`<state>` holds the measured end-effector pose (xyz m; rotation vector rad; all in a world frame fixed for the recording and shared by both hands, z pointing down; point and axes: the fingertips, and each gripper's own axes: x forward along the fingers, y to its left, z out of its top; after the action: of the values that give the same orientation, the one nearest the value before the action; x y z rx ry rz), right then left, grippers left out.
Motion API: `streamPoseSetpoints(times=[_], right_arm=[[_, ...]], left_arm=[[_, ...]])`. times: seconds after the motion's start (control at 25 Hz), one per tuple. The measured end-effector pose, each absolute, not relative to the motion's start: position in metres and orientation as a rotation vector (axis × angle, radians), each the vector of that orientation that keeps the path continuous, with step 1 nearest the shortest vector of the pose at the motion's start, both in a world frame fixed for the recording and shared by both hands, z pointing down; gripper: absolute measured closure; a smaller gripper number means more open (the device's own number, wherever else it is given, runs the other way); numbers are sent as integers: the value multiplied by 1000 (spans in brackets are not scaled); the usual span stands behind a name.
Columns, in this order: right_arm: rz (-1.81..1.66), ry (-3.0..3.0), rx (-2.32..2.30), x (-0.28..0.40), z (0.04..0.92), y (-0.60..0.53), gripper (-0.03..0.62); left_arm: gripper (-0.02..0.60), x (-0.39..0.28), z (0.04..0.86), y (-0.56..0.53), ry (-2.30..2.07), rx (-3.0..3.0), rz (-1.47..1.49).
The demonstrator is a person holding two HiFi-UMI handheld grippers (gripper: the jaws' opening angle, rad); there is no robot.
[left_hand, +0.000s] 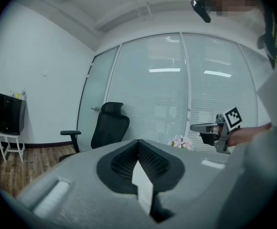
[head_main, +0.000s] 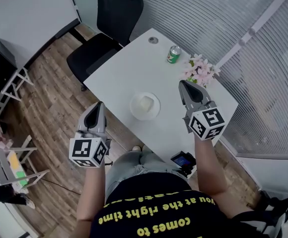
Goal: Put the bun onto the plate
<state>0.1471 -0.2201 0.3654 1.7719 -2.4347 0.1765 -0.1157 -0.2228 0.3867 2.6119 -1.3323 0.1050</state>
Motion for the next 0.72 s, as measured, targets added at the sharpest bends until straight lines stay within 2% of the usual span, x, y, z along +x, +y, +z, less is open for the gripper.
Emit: streamPoseSetpoints(times=[0.72], right_arm=[[149,-2444,1794,153,363,-221,588]], left_arm=[[581,-110,387,-230,-1339,2620,118]])
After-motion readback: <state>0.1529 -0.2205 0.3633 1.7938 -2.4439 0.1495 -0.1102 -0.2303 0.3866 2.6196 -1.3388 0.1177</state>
